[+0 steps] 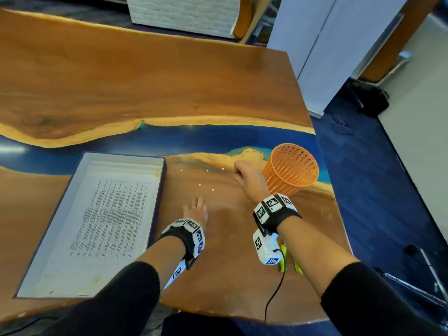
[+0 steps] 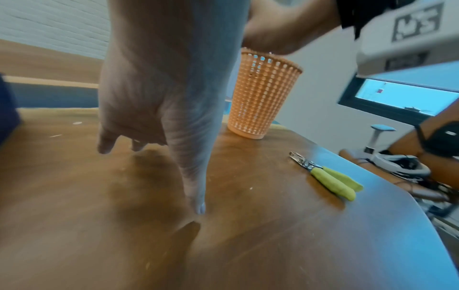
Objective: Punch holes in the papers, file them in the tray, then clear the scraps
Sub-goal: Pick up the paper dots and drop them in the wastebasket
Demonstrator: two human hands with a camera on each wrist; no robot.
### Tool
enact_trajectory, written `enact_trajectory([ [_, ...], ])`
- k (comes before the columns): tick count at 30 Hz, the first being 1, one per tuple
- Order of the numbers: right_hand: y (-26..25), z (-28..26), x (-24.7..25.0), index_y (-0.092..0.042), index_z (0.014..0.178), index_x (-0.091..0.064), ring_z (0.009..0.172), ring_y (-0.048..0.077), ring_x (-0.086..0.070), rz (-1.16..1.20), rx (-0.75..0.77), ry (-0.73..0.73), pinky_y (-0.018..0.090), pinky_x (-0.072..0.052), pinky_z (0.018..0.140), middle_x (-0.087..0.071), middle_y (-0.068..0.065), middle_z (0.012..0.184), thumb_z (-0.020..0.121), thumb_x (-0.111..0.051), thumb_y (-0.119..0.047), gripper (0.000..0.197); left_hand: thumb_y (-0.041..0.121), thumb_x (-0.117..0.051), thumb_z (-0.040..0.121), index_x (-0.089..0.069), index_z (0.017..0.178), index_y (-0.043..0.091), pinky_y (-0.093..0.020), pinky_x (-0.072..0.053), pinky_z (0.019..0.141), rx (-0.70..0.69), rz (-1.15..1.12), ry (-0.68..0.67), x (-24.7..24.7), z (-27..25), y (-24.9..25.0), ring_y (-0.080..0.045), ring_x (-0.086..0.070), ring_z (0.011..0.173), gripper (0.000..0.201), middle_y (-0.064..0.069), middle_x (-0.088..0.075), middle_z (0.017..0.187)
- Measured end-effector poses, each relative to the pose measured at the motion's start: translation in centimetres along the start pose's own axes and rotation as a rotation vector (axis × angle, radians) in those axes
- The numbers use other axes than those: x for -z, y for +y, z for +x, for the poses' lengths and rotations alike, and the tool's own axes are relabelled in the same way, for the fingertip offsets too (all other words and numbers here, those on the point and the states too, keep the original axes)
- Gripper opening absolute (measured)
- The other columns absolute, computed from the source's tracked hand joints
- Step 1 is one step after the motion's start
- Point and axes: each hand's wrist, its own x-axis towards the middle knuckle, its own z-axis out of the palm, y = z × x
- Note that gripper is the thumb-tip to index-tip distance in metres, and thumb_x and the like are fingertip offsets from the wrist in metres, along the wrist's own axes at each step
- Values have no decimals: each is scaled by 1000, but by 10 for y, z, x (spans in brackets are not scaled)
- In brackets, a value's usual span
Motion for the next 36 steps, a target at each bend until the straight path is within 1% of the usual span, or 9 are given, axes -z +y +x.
enact_trajectory([
  [5, 33, 4, 64, -4, 76, -52, 68, 25, -54, -54, -74, 197, 38, -41, 61, -60, 10, 73, 78, -54, 2, 7, 38, -72, 80, 10, 151, 7, -43, -27, 112, -147, 54, -56, 11, 9, 21, -24, 5, 149, 113, -3, 12, 160],
  [8, 62, -5, 87, -6, 82, -58, 72, 24, -58, -46, -189, 286, 38, -47, 65, -65, 10, 76, 83, -56, -2, 4, 36, -71, 82, 12, 151, 11, -42, -27, 111, -207, 94, -76, 13, 11, 33, -22, 4, 149, 111, 2, 14, 160],
  [12, 85, -13, 95, -12, 83, -59, 80, 26, -61, -69, -380, 265, 41, -52, 72, -65, 7, 77, 80, -64, -4, 10, 34, -70, 83, 9, 152, 12, -41, -28, 110, -246, 131, -100, 16, 12, 41, -22, -3, 149, 107, 2, 16, 160],
  [16, 89, -11, 95, -16, 78, -55, 75, 23, -61, -58, -444, 265, 42, -54, 73, -64, 6, 78, 76, -69, -3, 19, 31, -67, 86, 6, 152, 13, -40, -32, 108, -252, 151, -89, 17, 13, 41, -22, -3, 150, 100, 2, 18, 159],
  [21, 90, -7, 92, -11, 84, -65, 83, 25, -63, -29, -406, 275, 43, -54, 79, -69, 11, 87, 85, -60, -6, 8, 42, -68, 83, 10, 152, 11, -43, -29, 113, -256, 139, -86, 16, 13, 36, -22, 2, 150, 108, 1, 19, 159],
  [23, 84, -4, 94, -8, 92, -66, 87, 25, -63, -19, -358, 310, 38, -52, 81, -69, 12, 93, 92, -53, -13, 14, 47, -70, 79, 13, 151, 10, -46, -22, 117, -224, 121, -78, 12, 12, 32, -24, 7, 149, 116, -1, 19, 159],
  [28, 43, 11, 80, -6, 87, -59, 79, 17, -52, 23, -182, 406, 30, -42, 70, -60, 8, 85, 95, -50, -21, 19, 58, -67, 75, 17, 148, 3, -53, -6, 118, -69, 149, -11, 3, 8, 13, -30, 14, 148, 125, -11, 19, 159],
  [31, 22, 22, 47, -6, 87, -59, 77, 14, -49, 55, -112, 339, 25, -39, 67, -58, 6, 84, 92, -53, -16, 12, 62, -65, 75, 14, 148, 0, -52, -8, 118, -4, 127, 11, 1, 8, -3, -31, 13, 148, 124, -14, 17, 159],
  [36, 9, 24, -23, -3, 89, -66, 83, 23, -58, 88, -123, 101, 35, -49, 75, -62, 13, 91, 88, -57, -7, 9, 59, -66, 76, 12, 149, 1, -50, -9, 119, 36, -11, 31, 2, 14, -26, -28, 10, 149, 122, -13, 16, 159],
])
